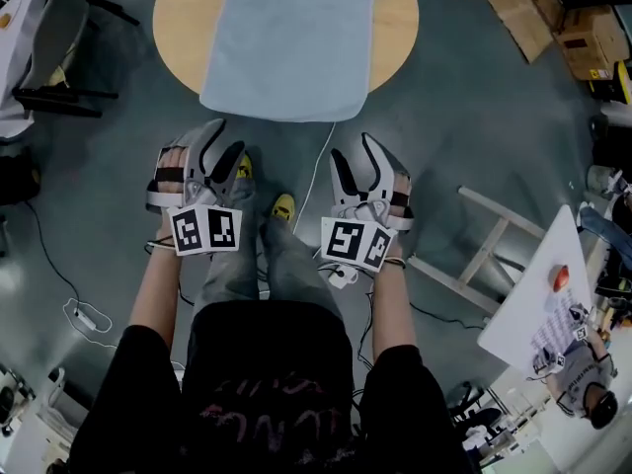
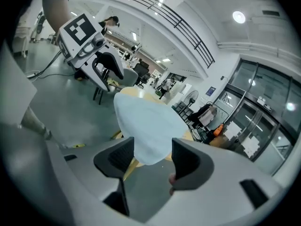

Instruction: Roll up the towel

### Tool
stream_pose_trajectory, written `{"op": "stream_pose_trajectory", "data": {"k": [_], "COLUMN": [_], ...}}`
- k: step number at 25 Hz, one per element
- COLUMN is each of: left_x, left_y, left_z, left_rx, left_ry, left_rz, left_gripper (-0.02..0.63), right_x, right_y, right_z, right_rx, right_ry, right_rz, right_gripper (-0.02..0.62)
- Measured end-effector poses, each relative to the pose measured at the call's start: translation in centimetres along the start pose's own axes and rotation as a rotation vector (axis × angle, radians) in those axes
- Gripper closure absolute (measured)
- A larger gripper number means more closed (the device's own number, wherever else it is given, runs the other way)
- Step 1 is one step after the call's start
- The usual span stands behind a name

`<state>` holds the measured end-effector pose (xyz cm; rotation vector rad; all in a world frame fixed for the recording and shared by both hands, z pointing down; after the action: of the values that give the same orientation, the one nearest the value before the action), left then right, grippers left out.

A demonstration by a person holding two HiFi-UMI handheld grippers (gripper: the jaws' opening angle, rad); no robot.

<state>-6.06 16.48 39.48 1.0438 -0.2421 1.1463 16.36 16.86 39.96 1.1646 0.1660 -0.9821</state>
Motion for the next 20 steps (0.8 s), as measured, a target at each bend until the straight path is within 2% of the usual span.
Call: {"op": "stream_pose_trajectory", "data": {"k": [7, 15, 20], "left_x": [3.7, 6.3, 6.4], "left_y": [3.1, 7.0, 7.8], "left_z": [3.4, 7.2, 9.1], "left_rx": [0.009, 0.079, 0.071], "left_ry": [-0.088, -0.34, -0.426], "left_rz": [0.073, 0.107, 0.137], "left_gripper": [0.312, 0.254, 0.241], "right_x": [-3.5, -7.0, -7.6], "right_y": [3.9, 6.6, 7.2], "right_z": [3.6, 8.5, 10.3], "right_rx": [0.0, 0.022, 0.024], "right_ry": [0.045, 0.109, 0.143], "right_rz": [-0.053, -0.119, -0.148], "right_gripper": [0.319, 0.299, 0.296]}}
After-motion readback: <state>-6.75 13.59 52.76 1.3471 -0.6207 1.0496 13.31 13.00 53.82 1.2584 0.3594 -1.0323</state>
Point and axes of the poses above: the fingertips, and each gripper's own axes: z forward along the fingers, x to its right, y out of its underside, the point moved 8 cm from there along -z, backward along the fingers, and after that the axes turned 3 degrees about x, right-handed, at the moved point
